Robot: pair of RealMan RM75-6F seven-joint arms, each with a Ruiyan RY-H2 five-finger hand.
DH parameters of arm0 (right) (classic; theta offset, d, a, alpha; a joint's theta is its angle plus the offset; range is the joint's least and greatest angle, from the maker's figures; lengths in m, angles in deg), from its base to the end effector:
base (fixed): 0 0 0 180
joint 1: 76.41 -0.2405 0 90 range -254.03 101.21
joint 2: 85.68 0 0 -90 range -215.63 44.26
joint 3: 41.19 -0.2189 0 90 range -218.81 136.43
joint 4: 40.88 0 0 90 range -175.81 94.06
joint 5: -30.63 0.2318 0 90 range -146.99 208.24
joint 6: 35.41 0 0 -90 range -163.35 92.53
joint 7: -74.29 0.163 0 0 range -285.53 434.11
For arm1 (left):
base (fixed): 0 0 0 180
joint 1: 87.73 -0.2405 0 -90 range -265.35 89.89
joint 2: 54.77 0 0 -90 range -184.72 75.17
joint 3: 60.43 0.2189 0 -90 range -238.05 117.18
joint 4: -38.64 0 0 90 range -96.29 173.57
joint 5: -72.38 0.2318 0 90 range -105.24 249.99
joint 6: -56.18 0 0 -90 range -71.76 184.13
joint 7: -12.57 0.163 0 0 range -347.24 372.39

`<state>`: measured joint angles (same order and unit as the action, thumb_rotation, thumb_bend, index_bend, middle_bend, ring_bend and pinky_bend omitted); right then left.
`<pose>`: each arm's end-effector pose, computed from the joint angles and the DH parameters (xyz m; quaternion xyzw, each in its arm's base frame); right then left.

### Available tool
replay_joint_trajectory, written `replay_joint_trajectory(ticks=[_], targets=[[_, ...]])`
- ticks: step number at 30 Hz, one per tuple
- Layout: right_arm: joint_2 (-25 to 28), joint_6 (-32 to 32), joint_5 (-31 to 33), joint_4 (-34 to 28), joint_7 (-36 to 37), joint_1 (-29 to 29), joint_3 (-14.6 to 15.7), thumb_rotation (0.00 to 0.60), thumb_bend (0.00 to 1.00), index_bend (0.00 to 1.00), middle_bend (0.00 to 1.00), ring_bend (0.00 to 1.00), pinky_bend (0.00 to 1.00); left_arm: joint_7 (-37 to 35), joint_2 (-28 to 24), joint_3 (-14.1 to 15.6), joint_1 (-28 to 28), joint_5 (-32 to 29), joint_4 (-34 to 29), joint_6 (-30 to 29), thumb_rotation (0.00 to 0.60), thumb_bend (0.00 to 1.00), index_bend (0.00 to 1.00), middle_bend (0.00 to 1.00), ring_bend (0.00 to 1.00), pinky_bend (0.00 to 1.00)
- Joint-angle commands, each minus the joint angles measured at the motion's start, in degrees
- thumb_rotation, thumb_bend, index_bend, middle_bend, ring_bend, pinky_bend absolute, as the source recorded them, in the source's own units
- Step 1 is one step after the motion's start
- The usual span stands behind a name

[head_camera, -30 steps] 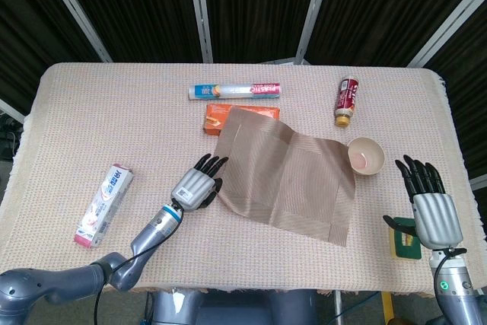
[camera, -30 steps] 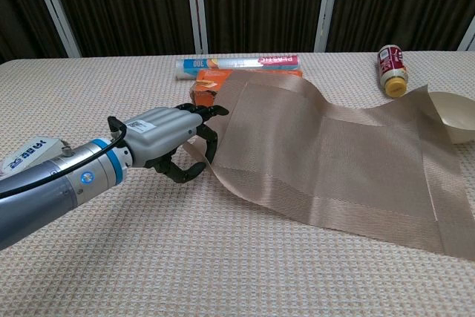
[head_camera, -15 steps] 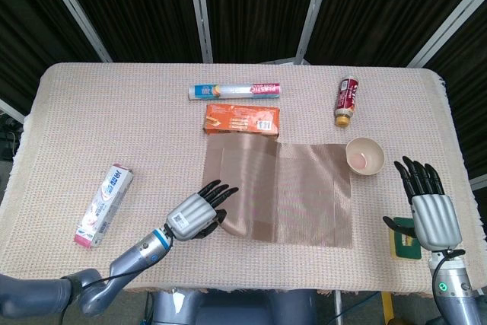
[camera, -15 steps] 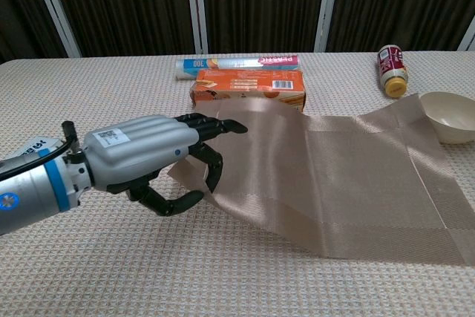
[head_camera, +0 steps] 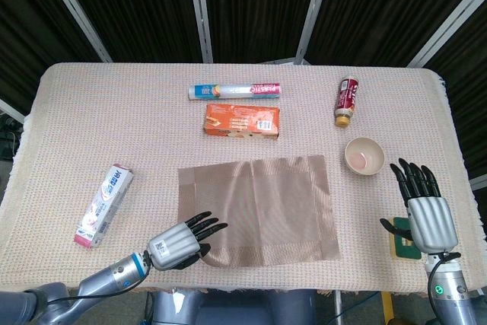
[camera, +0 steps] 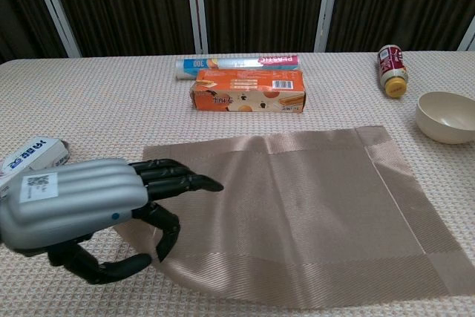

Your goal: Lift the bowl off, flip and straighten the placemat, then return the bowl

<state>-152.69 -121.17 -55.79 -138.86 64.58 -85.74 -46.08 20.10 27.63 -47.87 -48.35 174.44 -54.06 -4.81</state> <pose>-0.2356 -0.2235 0.1066 0.6087 -0.3435 0.4217 0.5777 -0.1240 0.1908 -0.0655 -0.8813 -0.2435 -0.3639 0.1778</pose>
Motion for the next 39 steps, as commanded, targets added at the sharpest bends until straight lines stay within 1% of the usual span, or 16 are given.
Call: replay_joint_trajectory(ticks=[1, 5, 11, 18, 26, 28, 29, 30, 31, 32, 33, 34, 35, 37, 39], targets=[[0.00, 0.01, -0.07, -0.04, 0.00, 0.01, -0.01, 0.600, 0.00, 0.00, 0.00, 0.00, 0.00, -1.14, -1.72, 1.10, -1.00, 0.57, 1.82, -1.28, 0.600, 0.54, 0.86, 0.00, 0.00, 0.00], [0.06, -0.01, -0.23, -0.24, 0.06, 0.01, -0.10, 0.600, 0.00, 0.00, 0.00, 0.00, 0.00, -2.70, -2.88, 1.20, -2.19, -0.49, 4.25, -2.35, 0.600, 0.54, 0.86, 0.00, 0.00, 0.00], [0.08, 0.18, -0.27, -0.32, 0.04, -0.04, -0.21, 0.600, 0.00, 0.00, 0.00, 0.00, 0.00, -4.87, -2.03, 1.44, -3.05, 0.12, 5.74, -3.21, 0.600, 0.54, 0.85, 0.00, 0.00, 0.00], [0.10, 0.22, -0.27, -0.34, 0.05, 0.00, -0.32, 0.600, 0.00, 0.00, 0.00, 0.00, 0.00, -5.69, -1.09, 2.51, -3.69, 1.29, 6.07, -2.81, 0.600, 0.54, 0.85, 0.00, 0.00, 0.00], [0.38, 0.03, -0.58, -0.46, 0.33, 0.21, -0.34, 0.600, 0.00, 0.00, 0.00, 0.00, 0.00, -6.07, -2.21, 3.89, -4.35, 2.29, 4.66, -2.39, 0.600, 0.54, 0.85, 0.00, 0.00, 0.00], [0.30, -0.06, -0.71, -0.42, 0.08, 0.24, -0.33, 0.600, 0.00, 0.00, 0.00, 0.00, 0.00, -5.49, -2.38, 3.81, -4.46, 2.38, 4.67, -2.28, 0.600, 0.52, 0.84, 0.00, 0.00, 0.00], [0.21, -0.16, -0.82, -0.33, -0.18, 0.27, -0.34, 0.600, 0.00, 0.00, 0.00, 0.00, 0.00, -5.40, -2.42, 3.76, -4.57, 2.25, 4.63, -2.15, 0.600, 0.44, 0.80, 0.00, 0.00, 0.00], [0.15, -0.21, -0.88, -0.30, -0.30, 0.28, -0.34, 0.600, 0.00, 0.00, 0.00, 0.00, 0.00, -5.38, -2.46, 3.73, -4.63, 2.13, 4.57, -2.03, 0.600, 0.29, 0.68, 0.00, 0.00, 0.00], [0.09, -0.24, -0.93, -0.32, -0.35, 0.31, -0.33, 0.600, 0.00, 0.00, 0.00, 0.00, 0.00, -5.28, -2.64, 3.70, -4.70, 1.73, 4.45, -1.63, 0.600, 0.19, 0.56, 0.00, 0.00, 0.00], [0.07, -0.25, -0.92, -0.33, -0.35, 0.33, -0.34, 0.600, 0.00, 0.00, 0.00, 0.00, 0.00, -5.07, -2.84, 3.70, -4.73, 1.44, 4.30, -1.28, 0.600, 0.06, 0.34, 0.00, 0.00, 0.00], [0.06, -0.29, -0.88, -0.31, -0.39, 0.36, -0.40, 0.600, 0.00, 0.00, 0.00, 0.00, 0.00, -4.80, -3.29, 3.80, -4.75, 0.81, 3.88, -0.47, 0.600, 0.01, 0.14, 0.00, 0.00, 0.00], [0.06, -0.34, -0.85, -0.29, -0.42, 0.39, -0.44, 0.600, 0.00, 0.00, 0.00, 0.00, 0.00, -4.61, -3.89, 3.95, -4.70, 0.09, 3.22, 0.48, 0.600, 0.00, 0.06, 0.00, 0.00, 0.00], [0.06, -0.33, -0.82, -0.28, -0.40, 0.40, -0.45, 0.600, 0.00, 0.00, 0.00, 0.00, 0.00, -4.66, -4.35, 3.96, -4.65, -0.36, 2.65, 0.93, 0.600, 0.00, 0.01, 0.00, 0.00, 0.00], [0.03, -0.14, -0.82, -0.26, -0.34, 0.37, -0.41, 0.600, 0.00, 0.00, 0.00, 0.00, 0.00, -5.51, -5.59, 3.77, -4.66, -1.07, 1.27, 0.94, 0.600, 0.00, 0.00, 0.00, 0.00, 0.00], [0.01, -0.01, -0.87, -0.21, -0.37, 0.35, -0.36, 0.600, 0.00, 0.00, 0.00, 0.00, 0.00, -7.13, -6.86, 3.63, -4.90, -0.80, 0.28, -0.47, 0.600, 0.00, 0.00, 0.00, 0.00, 0.00]])
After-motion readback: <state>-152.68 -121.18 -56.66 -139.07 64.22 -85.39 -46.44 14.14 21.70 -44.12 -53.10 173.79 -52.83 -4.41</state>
